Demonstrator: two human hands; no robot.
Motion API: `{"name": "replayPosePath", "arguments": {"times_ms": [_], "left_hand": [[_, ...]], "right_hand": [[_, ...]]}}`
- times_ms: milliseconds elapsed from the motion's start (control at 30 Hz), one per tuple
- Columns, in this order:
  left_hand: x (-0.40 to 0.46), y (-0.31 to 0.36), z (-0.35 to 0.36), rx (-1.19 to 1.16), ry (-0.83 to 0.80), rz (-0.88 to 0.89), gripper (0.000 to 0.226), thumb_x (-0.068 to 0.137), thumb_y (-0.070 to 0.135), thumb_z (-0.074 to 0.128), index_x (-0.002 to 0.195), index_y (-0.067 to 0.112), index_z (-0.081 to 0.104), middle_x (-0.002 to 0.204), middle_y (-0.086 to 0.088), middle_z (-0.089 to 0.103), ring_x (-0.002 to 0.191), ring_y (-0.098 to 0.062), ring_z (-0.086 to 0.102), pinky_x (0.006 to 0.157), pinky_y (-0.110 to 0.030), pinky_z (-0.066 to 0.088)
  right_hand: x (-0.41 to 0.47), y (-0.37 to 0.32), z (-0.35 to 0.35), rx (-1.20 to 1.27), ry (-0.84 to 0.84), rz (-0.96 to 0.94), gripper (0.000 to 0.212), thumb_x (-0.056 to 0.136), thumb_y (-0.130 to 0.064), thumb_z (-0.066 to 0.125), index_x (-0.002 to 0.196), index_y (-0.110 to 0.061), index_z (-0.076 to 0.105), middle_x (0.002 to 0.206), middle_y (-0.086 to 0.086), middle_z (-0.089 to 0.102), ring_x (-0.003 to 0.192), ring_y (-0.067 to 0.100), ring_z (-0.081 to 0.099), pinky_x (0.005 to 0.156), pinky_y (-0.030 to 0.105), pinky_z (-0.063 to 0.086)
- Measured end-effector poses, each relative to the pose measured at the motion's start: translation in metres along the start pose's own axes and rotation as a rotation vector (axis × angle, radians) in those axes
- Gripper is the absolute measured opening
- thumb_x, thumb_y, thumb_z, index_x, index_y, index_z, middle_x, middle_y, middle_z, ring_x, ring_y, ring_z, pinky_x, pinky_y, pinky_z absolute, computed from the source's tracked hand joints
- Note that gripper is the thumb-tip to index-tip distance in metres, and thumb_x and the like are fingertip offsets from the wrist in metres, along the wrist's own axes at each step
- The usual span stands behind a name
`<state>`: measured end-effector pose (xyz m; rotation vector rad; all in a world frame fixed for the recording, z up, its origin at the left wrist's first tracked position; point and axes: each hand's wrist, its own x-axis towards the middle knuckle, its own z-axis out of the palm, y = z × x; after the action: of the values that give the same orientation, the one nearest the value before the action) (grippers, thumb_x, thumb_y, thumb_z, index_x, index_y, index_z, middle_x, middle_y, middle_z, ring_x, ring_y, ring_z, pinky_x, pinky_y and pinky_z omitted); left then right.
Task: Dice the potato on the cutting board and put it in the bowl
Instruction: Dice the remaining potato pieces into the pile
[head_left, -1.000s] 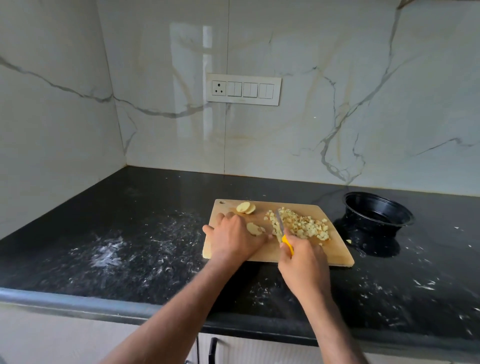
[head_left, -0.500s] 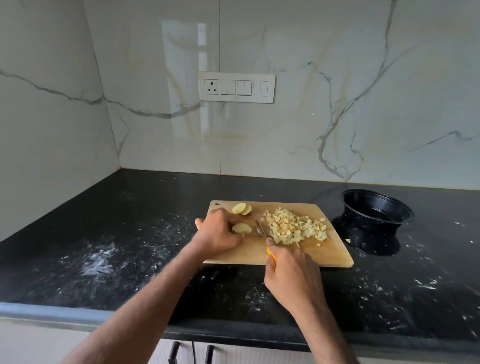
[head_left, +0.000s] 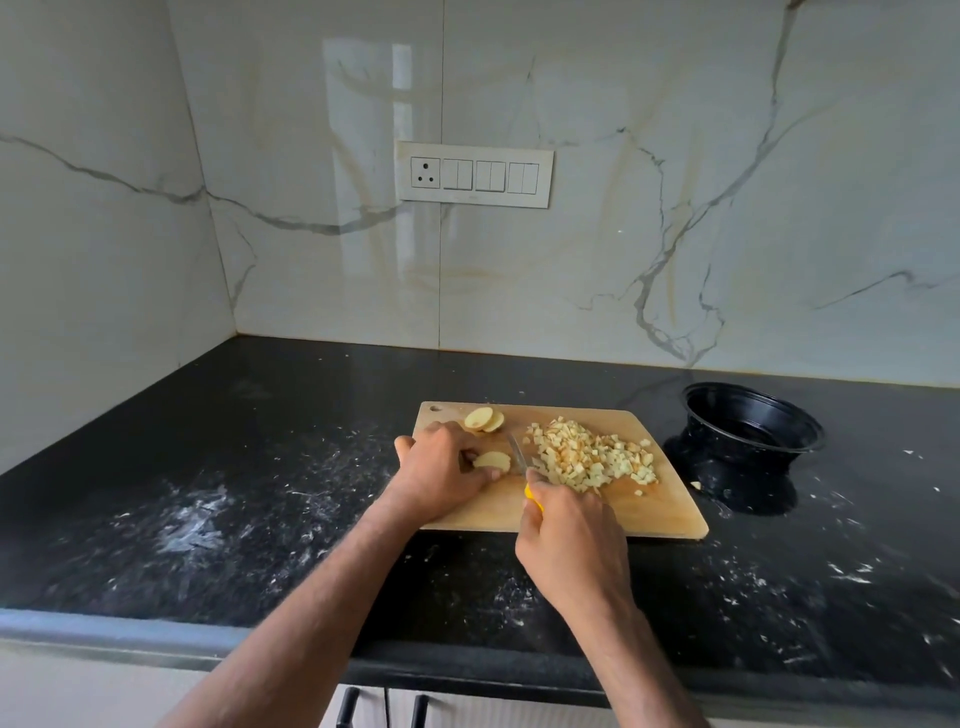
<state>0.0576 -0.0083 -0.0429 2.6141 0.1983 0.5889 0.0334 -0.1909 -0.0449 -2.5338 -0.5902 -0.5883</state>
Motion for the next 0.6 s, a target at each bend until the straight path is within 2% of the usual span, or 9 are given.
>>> {"name": "replayPosePath", "arguments": {"times_ms": [167,333,467,600], "left_hand": [[0.000,-0.003,-0.002,-0.016,-0.022,0.066,0.027,0.083,0.051,0.071,0.102,0.033,0.074,0.094,0.015,0.058,0.097,-0.010,0.051,0.081,-0.036,0.029],[0.005,-0.003,0.000,-0.039,-0.020,0.041,0.024,0.081,0.047,0.077,0.102,0.034,0.077,0.093,0.020,0.053,0.103,-0.012,0.055,0.092,-0.042,0.039],[0.007,-0.002,0.006,-0.037,0.020,-0.010,0.018,0.078,0.048,0.079,0.087,0.032,0.075,0.091,0.019,0.057,0.102,-0.010,0.055,0.089,-0.042,0.037],[0.007,0.001,0.008,-0.010,0.010,-0.050,0.020,0.079,0.047,0.075,0.095,0.034,0.076,0.101,0.021,0.059,0.107,-0.009,0.051,0.083,-0.039,0.023]], "right_hand": [[0.007,-0.012,0.012,0.048,-0.016,0.024,0.032,0.100,-0.032,0.055,0.130,-0.025,0.066,0.089,-0.009,0.075,0.064,0.005,0.057,0.046,0.008,0.026],[0.009,-0.014,0.012,0.040,-0.040,0.020,0.032,0.101,-0.031,0.053,0.130,-0.024,0.065,0.083,-0.010,0.072,0.059,0.005,0.056,0.046,0.011,0.034],[0.007,-0.016,0.013,-0.039,-0.062,-0.011,0.028,0.103,-0.029,0.049,0.124,-0.022,0.066,0.069,-0.012,0.057,0.051,0.006,0.048,0.043,0.016,0.032],[0.005,-0.014,0.010,-0.049,-0.099,-0.033,0.024,0.103,-0.027,0.049,0.119,-0.022,0.066,0.063,-0.012,0.053,0.050,0.006,0.050,0.043,0.017,0.033]]}}
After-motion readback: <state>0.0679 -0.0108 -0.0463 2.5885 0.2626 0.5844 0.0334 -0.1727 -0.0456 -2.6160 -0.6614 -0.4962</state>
